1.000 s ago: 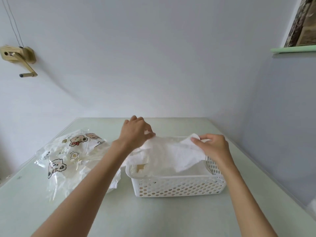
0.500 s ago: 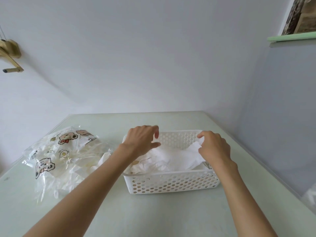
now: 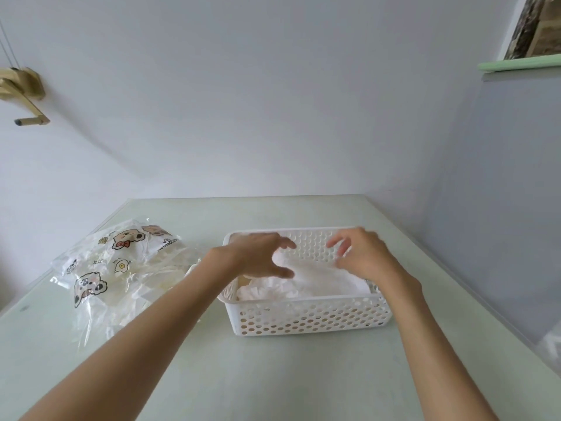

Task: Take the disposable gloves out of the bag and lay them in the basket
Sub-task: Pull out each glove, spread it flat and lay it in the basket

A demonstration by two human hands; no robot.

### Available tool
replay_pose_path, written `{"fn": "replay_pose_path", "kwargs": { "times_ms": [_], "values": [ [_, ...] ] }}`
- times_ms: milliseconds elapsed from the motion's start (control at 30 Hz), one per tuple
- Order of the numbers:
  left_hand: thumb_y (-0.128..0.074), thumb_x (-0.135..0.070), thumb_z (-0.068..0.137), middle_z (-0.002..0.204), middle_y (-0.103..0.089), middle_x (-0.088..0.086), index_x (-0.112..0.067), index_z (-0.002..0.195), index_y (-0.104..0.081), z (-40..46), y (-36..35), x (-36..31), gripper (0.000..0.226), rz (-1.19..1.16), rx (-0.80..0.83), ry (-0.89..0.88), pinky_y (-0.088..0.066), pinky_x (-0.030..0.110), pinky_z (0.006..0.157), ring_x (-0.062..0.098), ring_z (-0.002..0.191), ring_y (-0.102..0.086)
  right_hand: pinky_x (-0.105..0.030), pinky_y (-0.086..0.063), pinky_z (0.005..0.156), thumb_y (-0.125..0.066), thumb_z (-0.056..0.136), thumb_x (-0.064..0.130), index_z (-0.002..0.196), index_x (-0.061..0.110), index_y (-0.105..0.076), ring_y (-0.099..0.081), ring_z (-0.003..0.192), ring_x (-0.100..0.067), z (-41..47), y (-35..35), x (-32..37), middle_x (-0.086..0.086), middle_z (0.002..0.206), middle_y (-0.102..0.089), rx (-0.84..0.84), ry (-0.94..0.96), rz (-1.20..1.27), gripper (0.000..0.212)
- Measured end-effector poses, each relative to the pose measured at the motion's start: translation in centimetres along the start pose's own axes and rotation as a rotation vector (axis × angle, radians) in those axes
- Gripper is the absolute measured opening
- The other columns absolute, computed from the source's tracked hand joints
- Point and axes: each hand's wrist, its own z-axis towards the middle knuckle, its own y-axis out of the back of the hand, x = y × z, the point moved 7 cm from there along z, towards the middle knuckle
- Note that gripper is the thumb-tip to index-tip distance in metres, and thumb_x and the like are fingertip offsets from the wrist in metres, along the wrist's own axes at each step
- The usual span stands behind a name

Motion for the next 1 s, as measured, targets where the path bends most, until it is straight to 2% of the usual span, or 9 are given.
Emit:
{"fn": "replay_pose_path", "kwargs": {
  "times_ms": [67, 133, 300, 433, 533, 633, 733, 867, 1000],
  "values": [
    [-0.060, -0.055, 0.085, 0.159, -0.019, -0.005, -0.031, 0.151, -0.016, 0.3, -2.8, -0.2, 0.083, 0.072, 0.201, 0.004, -0.022, 0.047, 0.117, 0.019, 0.145, -0.020, -0.025, -0.041, 0.077, -0.068, 0.083, 0.010, 0.124, 0.027, -0.060, -0.059, 0.102, -0.017, -0.1, -3.0, -0.9, -0.001, 0.122, -0.059, 0.271, -0.059, -0.108, 0.045],
    [-0.059, -0.045, 0.090, 0.161, 0.003, -0.006, -0.030, 0.153, -0.001, 0.0, -5.1, 0.2, 0.087, 0.100, 0.367, 0.035, -0.008, 0.048, 0.120, 0.019, 0.148, -0.001, -0.027, -0.043, 0.085, -0.068, 0.083, 0.014, 0.136, 0.028, -0.049, -0.051, 0.122, -0.021, -0.4, -4.8, -2.1, -0.001, 0.141, -0.046, 0.440, -0.122, -0.194, 0.058],
    [-0.053, -0.037, 0.095, 0.159, 0.017, -0.010, -0.034, 0.151, 0.012, -1.1, -7.2, 1.0, 0.086, 0.105, 0.499, 0.080, -0.002, 0.052, 0.119, 0.016, 0.148, 0.010, -0.032, -0.043, 0.097, -0.067, 0.084, 0.013, 0.144, 0.026, -0.038, -0.043, 0.132, -0.024, 0.1, -5.6, -3.2, -0.002, 0.149, -0.037, 0.519, -0.162, -0.227, 0.068],
    [-0.058, -0.040, 0.092, 0.159, 0.017, -0.009, -0.034, 0.151, 0.009, -1.6, -6.1, 0.9, 0.090, 0.019, 0.408, 0.104, -0.005, 0.051, 0.119, 0.019, 0.148, 0.008, -0.033, -0.044, 0.097, -0.068, 0.083, 0.016, 0.143, 0.028, -0.039, -0.045, 0.130, -0.025, 0.0, -5.4, -2.9, -0.002, 0.148, -0.039, 0.524, -0.149, -0.251, 0.068],
    [-0.060, -0.053, 0.085, 0.161, 0.002, -0.006, -0.035, 0.152, -0.004, -2.2, -2.7, 0.1, 0.089, -0.091, 0.195, 0.062, -0.011, 0.050, 0.119, 0.021, 0.148, -0.004, -0.030, -0.045, 0.088, -0.072, 0.082, 0.020, 0.141, 0.029, -0.040, -0.049, 0.125, -0.023, -0.2, -4.2, -1.6, 0.000, 0.146, -0.040, 0.447, -0.087, -0.192, 0.068],
    [-0.063, -0.042, 0.088, 0.147, -0.043, -0.008, -0.035, 0.143, -0.036, -5.4, 2.7, 0.6, 0.062, -0.267, -0.114, 0.055, -0.034, 0.040, 0.111, 0.013, 0.133, -0.043, -0.029, -0.042, 0.095, -0.071, 0.083, 0.026, 0.136, 0.028, -0.048, -0.052, 0.121, -0.018, -0.7, -2.3, 1.2, 0.002, 0.138, -0.049, 0.326, 0.035, -0.153, 0.057],
    [-0.070, -0.037, 0.083, 0.131, -0.054, -0.016, -0.036, 0.132, -0.048, -11.1, 5.6, 4.5, 0.054, -0.226, -0.370, 0.238, -0.043, 0.038, 0.100, 0.009, 0.118, -0.052, -0.030, -0.043, 0.095, -0.069, 0.085, 0.031, 0.124, 0.033, -0.057, -0.055, 0.107, -0.011, -2.3, -1.2, 4.6, 0.009, 0.121, -0.057, 0.235, 0.155, -0.114, 0.041],
    [-0.076, -0.041, 0.076, 0.127, -0.052, -0.007, -0.024, 0.131, -0.044, -17.1, 3.7, 10.9, 0.066, -0.254, -0.273, 0.639, -0.040, 0.036, 0.099, 0.018, 0.119, -0.049, -0.028, -0.047, 0.085, -0.066, 0.087, 0.031, 0.110, 0.036, -0.064, -0.057, 0.095, -0.004, -5.1, -1.7, 10.4, 0.018, 0.103, -0.062, 0.118, 0.328, -0.025, 0.025],
    [-0.066, -0.033, 0.086, 0.105, -0.068, -0.009, -0.022, 0.114, -0.058, -17.7, 2.3, 14.1, 0.031, -0.296, -0.232, 0.730, -0.044, 0.031, 0.091, 0.015, 0.105, -0.060, -0.024, -0.045, 0.077, -0.060, 0.088, 0.026, 0.100, 0.034, -0.070, -0.058, 0.087, -0.004, -7.3, -4.7, 16.8, 0.017, 0.091, -0.065, 0.062, 0.463, 0.036, 0.018]
  ]
}}
